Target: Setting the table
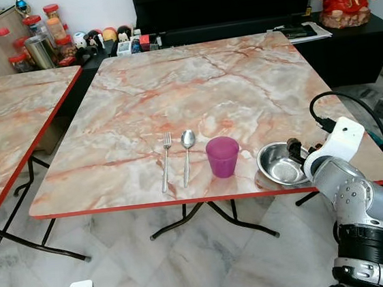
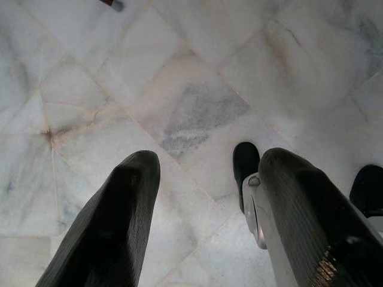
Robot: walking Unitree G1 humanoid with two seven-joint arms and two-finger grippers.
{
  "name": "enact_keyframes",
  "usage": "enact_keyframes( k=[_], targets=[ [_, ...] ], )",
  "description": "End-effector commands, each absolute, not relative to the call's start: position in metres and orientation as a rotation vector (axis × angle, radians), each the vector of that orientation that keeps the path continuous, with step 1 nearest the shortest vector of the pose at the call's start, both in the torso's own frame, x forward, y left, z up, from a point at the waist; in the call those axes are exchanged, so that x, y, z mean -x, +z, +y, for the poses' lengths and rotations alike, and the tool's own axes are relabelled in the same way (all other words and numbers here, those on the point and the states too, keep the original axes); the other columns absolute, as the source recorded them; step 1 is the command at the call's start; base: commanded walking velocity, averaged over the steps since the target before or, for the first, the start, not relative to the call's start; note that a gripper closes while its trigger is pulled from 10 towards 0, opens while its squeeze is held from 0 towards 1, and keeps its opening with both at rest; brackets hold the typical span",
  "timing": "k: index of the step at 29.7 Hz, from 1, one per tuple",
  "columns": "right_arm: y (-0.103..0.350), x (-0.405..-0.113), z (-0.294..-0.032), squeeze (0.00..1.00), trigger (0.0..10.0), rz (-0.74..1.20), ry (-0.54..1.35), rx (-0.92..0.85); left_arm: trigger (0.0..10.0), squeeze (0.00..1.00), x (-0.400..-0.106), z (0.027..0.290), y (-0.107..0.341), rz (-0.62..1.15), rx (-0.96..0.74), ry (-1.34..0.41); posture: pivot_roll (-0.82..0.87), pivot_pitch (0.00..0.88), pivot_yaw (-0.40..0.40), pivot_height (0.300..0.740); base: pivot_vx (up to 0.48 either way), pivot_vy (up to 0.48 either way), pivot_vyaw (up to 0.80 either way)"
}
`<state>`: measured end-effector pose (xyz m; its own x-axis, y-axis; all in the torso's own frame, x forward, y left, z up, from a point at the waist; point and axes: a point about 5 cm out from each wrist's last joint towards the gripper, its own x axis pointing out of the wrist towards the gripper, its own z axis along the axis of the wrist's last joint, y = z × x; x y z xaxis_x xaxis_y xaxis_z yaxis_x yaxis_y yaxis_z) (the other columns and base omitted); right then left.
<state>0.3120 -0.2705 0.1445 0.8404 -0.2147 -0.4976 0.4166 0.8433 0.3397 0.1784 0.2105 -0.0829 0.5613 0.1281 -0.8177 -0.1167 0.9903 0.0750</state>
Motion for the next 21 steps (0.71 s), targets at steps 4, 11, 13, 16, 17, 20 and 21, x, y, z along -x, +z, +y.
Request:
enact_keyframes(
  k=[4, 11, 13, 16, 17, 20, 21],
  targets=[
    [0.148, -0.313, -0.268, 0.0, 10.0, 0.442, -0.354, -0.461, 10.0, 0.0, -0.177, 0.217, -0.083, 0.977, -0.013, 0.158, -0.1, 0.0, 0.066, 0.74, 0.0, 0.0, 0.0],
    [0.139, -0.313, -0.263, 0.0, 10.0, 0.464, -0.349, -0.492, 10.0, 0.0, -0.177, 0.217, -0.083, 0.976, -0.015, 0.157, -0.1, 0.0, 0.066, 0.74, 0.0, 0.0, 0.0],
    [0.136, -0.313, -0.262, 0.0, 10.0, 0.469, -0.349, -0.496, 10.0, 0.0, -0.177, 0.217, -0.083, 0.976, -0.016, 0.157, -0.09, 0.0, 0.066, 0.74, 0.0, 0.0, 0.0],
    [0.135, -0.313, -0.262, 0.0, 10.0, 0.471, -0.356, -0.497, 10.0, 0.0, -0.177, 0.217, -0.082, 0.975, -0.017, 0.157, -0.09, 0.0, 0.066, 0.74, 0.0, 0.0, 0.0],
    [0.136, -0.314, -0.262, 0.0, 10.0, 0.469, -0.358, -0.498, 10.0, 0.0, -0.177, 0.217, -0.082, 0.975, -0.017, 0.157, -0.09, 0.0, 0.066, 0.74, 0.0, 0.0, 0.0],
    [0.136, -0.314, -0.263, 0.0, 10.0, 0.463, -0.372, -0.494, 10.0, 0.0, -0.177, 0.217, -0.082, 0.975, -0.015, 0.158, -0.09, 0.0, 0.066, 0.74, 0.0, 0.0, 0.0],
    [0.136, -0.314, -0.265, 0.0, 10.0, 0.459, -0.386, -0.495, 10.0, 0.0, -0.177, 0.217, -0.082, 0.975, -0.014, 0.158, -0.09, 0.0, 0.068, 0.74, 0.0, 0.0, 0.0]
  ],
)
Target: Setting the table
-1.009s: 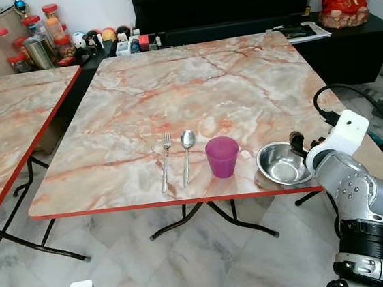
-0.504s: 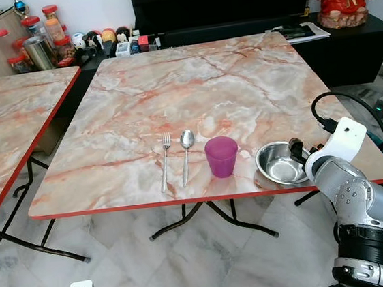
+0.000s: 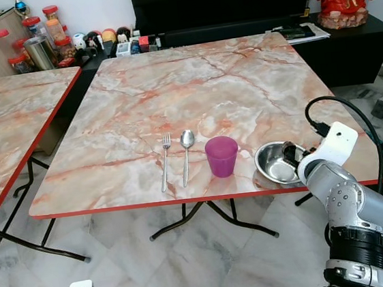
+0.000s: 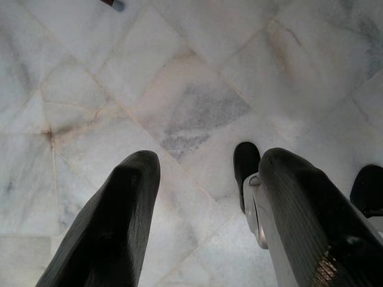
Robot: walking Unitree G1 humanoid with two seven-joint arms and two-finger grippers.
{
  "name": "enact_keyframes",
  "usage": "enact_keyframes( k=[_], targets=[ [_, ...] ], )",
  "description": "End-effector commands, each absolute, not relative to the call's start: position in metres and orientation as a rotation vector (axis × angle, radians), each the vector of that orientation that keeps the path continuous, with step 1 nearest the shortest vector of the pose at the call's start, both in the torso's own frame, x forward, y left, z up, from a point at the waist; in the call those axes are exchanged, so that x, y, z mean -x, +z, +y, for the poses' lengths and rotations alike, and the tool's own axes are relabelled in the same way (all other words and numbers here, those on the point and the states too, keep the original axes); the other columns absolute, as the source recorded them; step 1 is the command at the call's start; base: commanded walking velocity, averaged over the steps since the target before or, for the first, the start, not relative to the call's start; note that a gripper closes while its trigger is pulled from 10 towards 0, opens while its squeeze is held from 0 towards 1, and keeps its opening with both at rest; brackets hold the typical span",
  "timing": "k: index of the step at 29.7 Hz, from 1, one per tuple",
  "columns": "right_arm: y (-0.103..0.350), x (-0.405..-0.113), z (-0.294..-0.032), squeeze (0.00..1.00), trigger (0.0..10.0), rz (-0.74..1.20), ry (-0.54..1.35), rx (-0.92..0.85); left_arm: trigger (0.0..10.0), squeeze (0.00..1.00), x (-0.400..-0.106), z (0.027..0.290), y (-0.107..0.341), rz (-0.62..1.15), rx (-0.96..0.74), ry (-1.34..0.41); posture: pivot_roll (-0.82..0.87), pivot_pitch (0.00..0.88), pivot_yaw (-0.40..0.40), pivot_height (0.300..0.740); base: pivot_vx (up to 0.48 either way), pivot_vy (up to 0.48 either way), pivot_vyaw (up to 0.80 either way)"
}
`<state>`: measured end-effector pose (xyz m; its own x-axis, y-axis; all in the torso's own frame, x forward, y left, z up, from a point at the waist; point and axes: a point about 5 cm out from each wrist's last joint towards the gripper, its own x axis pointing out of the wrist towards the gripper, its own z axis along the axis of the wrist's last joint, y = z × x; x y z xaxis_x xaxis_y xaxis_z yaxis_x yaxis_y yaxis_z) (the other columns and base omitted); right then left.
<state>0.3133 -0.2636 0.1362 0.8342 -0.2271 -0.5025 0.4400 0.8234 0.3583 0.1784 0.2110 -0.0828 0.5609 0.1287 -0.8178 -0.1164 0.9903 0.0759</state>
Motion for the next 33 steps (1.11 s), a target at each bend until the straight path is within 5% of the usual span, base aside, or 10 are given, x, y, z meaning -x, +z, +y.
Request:
enact_keyframes(
  k=[1, 24, 25, 26, 27, 33],
  targets=[
    [0.134, -0.313, -0.266, 0.0, 10.0, 0.462, -0.394, -0.498, 10.0, 0.0, -0.177, 0.217, -0.082, 0.975, -0.014, 0.158, -0.09, 0.0, 0.069, 0.74, 0.0, 0.0, 0.0],
    [0.119, -0.319, -0.256, 0.0, 10.0, 0.469, -0.391, -0.537, 10.0, 0.0, -0.177, 0.217, -0.082, 0.973, -0.018, 0.159, -0.08, 0.0, 0.067, 0.74, 0.0, 0.0, 0.0],
    [0.119, -0.32, -0.256, 0.0, 4.4, 0.463, -0.396, -0.542, 10.0, 0.0, -0.177, 0.217, -0.082, 0.973, -0.018, 0.159, -0.08, 0.0, 0.067, 0.74, 0.0, 0.0, 0.0],
    [0.119, -0.32, -0.256, 0.0, 4.4, 0.463, -0.396, -0.542, 10.0, 0.0, -0.177, 0.217, -0.082, 0.973, -0.018, 0.159, -0.08, 0.0, 0.067, 0.74, 0.0, 0.0, 0.0],
    [0.119, -0.32, -0.257, 0.0, 0.0, 0.455, -0.401, -0.545, 10.0, 0.0, -0.177, 0.216, -0.083, 0.973, -0.017, 0.158, -0.08, 0.0, 0.067, 0.74, 0.0, 0.0, 0.0],
    [0.122, -0.322, -0.257, 0.0, 0.0, 0.427, -0.401, -0.556, 10.0, 0.0, -0.178, 0.215, -0.083, 0.972, -0.016, 0.158, -0.08, 0.0, 0.068, 0.74, 0.0, 0.0, 0.0]
  ],
)
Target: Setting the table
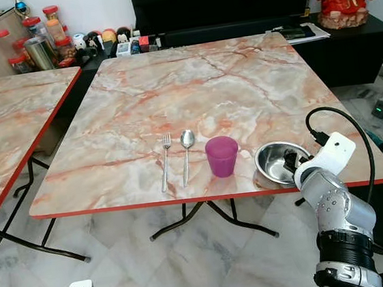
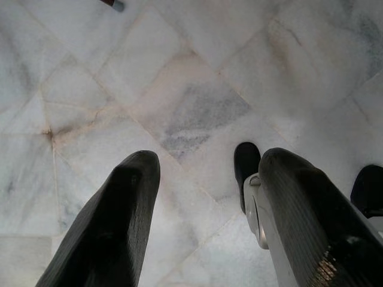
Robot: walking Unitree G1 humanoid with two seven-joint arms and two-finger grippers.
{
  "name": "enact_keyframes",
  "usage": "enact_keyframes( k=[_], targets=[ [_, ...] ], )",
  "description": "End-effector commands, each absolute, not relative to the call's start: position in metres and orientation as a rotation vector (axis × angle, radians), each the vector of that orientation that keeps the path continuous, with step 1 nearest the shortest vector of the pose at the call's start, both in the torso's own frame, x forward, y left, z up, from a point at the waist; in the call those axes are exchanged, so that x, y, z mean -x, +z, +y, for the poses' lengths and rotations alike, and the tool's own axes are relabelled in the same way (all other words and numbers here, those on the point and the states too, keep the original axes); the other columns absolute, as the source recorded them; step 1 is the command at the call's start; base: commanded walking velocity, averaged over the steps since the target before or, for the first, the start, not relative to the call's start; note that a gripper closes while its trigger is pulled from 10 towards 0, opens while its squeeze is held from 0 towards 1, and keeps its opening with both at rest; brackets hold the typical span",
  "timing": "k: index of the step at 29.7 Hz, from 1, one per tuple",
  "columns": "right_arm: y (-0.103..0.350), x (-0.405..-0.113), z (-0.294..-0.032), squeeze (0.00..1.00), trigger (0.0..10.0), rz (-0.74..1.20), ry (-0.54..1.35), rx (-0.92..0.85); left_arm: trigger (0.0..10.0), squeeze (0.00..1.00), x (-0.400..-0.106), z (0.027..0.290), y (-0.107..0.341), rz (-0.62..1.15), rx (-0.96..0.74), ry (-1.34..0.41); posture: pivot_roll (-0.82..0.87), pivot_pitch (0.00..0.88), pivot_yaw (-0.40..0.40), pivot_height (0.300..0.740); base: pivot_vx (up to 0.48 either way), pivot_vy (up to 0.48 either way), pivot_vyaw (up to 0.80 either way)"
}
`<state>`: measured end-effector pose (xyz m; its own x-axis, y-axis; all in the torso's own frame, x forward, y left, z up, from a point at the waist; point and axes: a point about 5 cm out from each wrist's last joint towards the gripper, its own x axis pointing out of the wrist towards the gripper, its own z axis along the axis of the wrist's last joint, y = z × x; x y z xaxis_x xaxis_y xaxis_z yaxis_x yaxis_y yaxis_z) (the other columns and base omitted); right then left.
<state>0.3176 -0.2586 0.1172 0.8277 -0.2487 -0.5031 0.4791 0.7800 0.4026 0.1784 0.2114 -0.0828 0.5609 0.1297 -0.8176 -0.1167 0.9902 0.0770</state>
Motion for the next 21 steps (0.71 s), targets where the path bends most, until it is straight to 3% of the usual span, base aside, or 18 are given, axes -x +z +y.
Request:
enact_keyframes(
  k=[1, 21],
  targets=[
    [0.1223, -0.3222, -0.2567, 0.0, 0.0, 0.424, -0.401, -0.558, 10.0, 0.0, -0.1778, 0.215, -0.0825, 0.972, -0.016, 0.158, -0.08, 0.0, 0.068, 0.74, 0.0, 0.0, 0.0],
    [0.118, -0.3227, -0.2531, 0.0, 0.0, 0.434, -0.402, -0.565, 10.0, 0.0, -0.1804, 0.2087, -0.083, 0.985, -0.011, 0.154, -0.08, 0.0, 0.069, 0.74, 0.0, 0.0, 0.0]
  ],
)
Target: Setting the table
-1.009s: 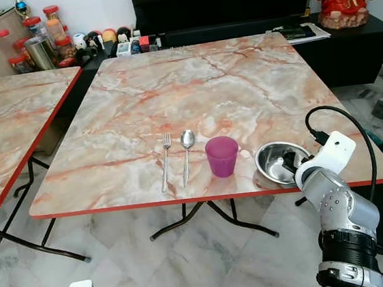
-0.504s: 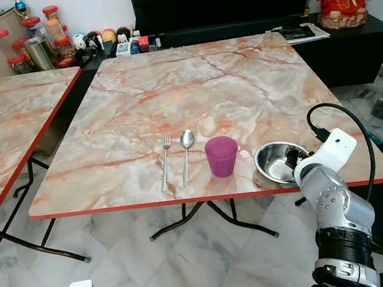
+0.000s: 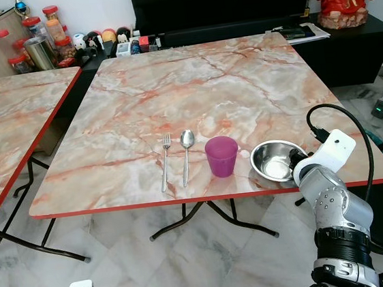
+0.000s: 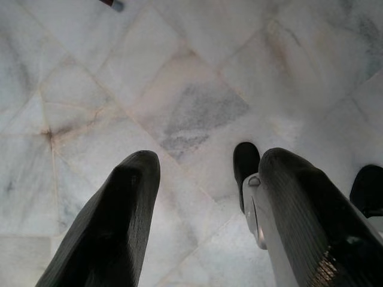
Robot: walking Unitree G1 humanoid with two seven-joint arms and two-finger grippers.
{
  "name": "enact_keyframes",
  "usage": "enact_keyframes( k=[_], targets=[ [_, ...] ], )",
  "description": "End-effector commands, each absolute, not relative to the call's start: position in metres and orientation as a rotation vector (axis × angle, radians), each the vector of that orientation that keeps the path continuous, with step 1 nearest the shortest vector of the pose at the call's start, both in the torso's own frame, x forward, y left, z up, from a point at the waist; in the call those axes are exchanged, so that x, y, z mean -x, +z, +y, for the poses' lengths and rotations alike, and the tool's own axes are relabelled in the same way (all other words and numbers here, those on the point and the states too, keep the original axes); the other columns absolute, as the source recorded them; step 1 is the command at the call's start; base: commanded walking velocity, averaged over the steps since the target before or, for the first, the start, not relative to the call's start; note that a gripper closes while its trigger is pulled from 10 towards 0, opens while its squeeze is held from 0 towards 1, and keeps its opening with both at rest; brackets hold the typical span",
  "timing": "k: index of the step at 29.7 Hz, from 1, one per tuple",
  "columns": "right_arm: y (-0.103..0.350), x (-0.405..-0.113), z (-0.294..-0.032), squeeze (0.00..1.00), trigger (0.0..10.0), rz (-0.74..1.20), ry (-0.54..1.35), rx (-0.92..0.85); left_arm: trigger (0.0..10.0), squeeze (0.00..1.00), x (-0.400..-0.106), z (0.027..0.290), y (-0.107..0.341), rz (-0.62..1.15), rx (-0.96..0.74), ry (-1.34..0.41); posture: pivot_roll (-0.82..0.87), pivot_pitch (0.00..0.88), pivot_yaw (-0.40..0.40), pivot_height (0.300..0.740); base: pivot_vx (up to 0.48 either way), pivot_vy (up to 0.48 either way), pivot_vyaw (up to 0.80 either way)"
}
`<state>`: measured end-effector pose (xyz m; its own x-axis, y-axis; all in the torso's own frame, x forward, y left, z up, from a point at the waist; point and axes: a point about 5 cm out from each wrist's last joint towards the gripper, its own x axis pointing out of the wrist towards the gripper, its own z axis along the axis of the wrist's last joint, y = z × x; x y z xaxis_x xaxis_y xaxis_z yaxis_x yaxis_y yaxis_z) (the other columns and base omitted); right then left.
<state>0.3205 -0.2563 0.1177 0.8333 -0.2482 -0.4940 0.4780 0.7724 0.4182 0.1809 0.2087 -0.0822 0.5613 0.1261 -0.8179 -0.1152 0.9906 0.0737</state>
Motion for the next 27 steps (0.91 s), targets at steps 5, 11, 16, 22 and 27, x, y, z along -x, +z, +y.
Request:
enact_keyframes(
  k=[5, 11, 16, 22, 27],
  targets=[
    [0.12, -0.323, -0.257, 0.0, 0.0, 0.413, -0.432, -0.565, 10.0, 0.0, -0.179, 0.205, -0.084, 0.992, -0.009, 0.152, -0.08, 0.0, 0.07, 0.74, 0.0, 0.0, 0.0],
    [0.125, -0.322, -0.269, 0.0, 0.0, 0.369, -0.507, -0.554, 10.0, 0.0, -0.178, 0.205, -0.085, 0.992, -0.015, 0.153, -0.08, 0.0, 0.073, 0.74, 0.0, 0.0, 0.0],
    [0.136, -0.322, -0.282, 0.0, 0.0, 0.281, -0.58, -0.523, 10.0, 0.0, -0.175, 0.215, -0.084, 0.993, -0.019, 0.166, -0.08, 0.0, 0.072, 0.74, 0.0, 0.0, 0.0],
    [0.159, -0.329, -0.281, 0.0, 0.0, 0.094, -0.548, -0.575, 10.0, 0.0, -0.175, 0.219, -0.083, 0.989, -0.025, 0.168, -0.08, 0.0, 0.075, 0.74, 0.0, 0.0, 0.0],
    [0.174, -0.335, -0.273, 0.0, 10.0, -0.02, -0.475, -0.63, 10.0, 0.0, -0.175, 0.219, -0.083, 0.988, -0.03, 0.169, -0.08, 0.0, 0.076, 0.74, 0.0, 0.0, 0.0]
  ],
)
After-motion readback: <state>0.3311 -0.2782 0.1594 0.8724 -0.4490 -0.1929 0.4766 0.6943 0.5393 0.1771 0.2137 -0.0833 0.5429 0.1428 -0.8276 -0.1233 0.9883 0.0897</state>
